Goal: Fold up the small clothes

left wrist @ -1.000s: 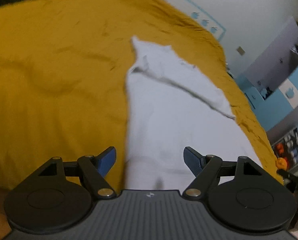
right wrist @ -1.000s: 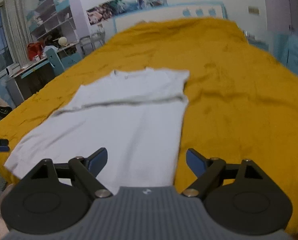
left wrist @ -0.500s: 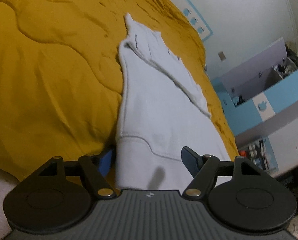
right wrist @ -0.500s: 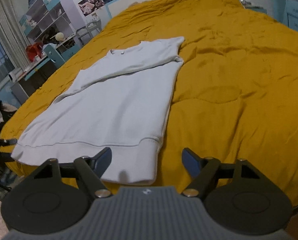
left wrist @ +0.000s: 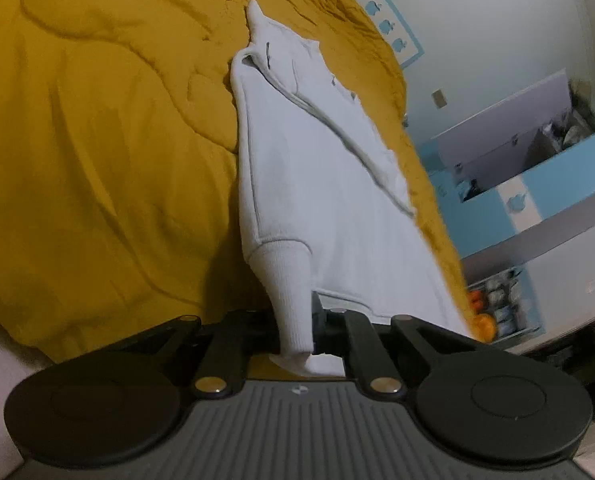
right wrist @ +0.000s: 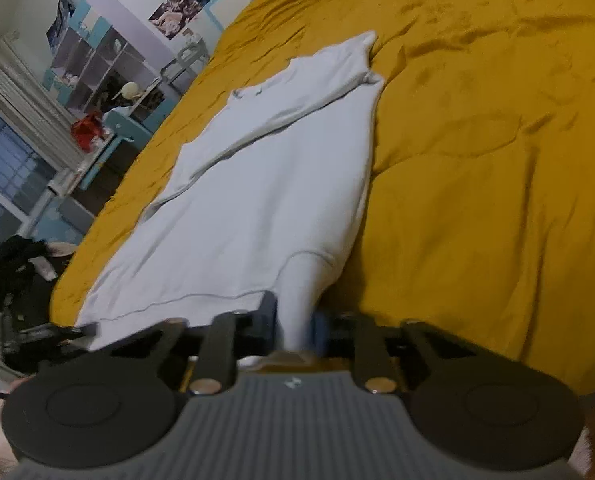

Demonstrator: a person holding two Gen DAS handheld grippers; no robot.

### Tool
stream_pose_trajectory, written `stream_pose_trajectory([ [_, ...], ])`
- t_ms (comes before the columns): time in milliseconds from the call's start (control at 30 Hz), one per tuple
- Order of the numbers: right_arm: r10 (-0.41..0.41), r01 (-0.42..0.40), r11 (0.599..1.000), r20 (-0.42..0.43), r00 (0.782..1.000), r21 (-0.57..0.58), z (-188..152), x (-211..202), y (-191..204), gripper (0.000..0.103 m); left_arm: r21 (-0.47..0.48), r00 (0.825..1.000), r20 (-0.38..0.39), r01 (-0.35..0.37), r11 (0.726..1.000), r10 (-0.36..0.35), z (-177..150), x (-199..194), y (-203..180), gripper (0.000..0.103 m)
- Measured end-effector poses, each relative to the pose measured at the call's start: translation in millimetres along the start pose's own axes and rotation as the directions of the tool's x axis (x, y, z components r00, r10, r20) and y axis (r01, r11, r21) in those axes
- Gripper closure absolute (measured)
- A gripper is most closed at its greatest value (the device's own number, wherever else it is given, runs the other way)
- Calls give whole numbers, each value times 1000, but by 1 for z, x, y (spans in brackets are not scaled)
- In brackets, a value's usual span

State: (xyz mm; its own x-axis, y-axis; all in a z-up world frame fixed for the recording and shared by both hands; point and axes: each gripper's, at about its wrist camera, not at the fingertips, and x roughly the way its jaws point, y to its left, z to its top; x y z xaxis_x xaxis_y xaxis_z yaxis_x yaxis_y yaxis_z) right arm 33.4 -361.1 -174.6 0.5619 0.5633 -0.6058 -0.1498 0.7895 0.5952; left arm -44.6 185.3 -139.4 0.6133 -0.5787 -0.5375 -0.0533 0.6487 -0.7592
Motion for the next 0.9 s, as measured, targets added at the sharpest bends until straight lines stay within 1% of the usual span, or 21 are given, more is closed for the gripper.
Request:
stream_pose_trajectory([
  [100,27,-27,999,22,999,24,2,-3,-1,95,-9,1000,7,2,1000,-2,1,-1,-2,94],
  [233,73,-76,995,40,996,66,7,-7,0,96,-31,1000,11,26,999,-26,4,-1,-3,94],
  [300,87,-92,992,53,995,83,10,-9,1,96,-31,998,38,43,999,-42,6,-4,-5,95],
  [367,105,-112,989,81,991,94,15,-13,3,96,-24,991,74,109,994,-107,12,-8,-10,95],
  [500,139,-155,982,145,980,106,31,-19,12,98,22,984,119,133,991,-135,29,-11,-31,95],
  [567,154,-176,978,179,972,113,41,-19,16,98,25,980,134,148,989,-150,41,-7,-39,95],
  [633,167,-196,973,213,963,122,57,-17,20,98,0,977,141,164,986,-162,55,0,-42,95],
  [700,176,-210,970,244,954,122,75,-11,23,99,-4,970,155,188,982,-185,73,9,-45,95],
  [767,171,-211,970,272,947,124,98,-4,25,99,9,969,169,180,984,-179,96,19,-49,95],
  [833,172,-219,966,292,941,136,126,8,24,99,12,963,189,193,981,-191,121,31,-52,95],
  [900,167,-224,961,306,937,162,156,23,20,99,-12,956,212,213,977,-206,146,46,-53,95],
])
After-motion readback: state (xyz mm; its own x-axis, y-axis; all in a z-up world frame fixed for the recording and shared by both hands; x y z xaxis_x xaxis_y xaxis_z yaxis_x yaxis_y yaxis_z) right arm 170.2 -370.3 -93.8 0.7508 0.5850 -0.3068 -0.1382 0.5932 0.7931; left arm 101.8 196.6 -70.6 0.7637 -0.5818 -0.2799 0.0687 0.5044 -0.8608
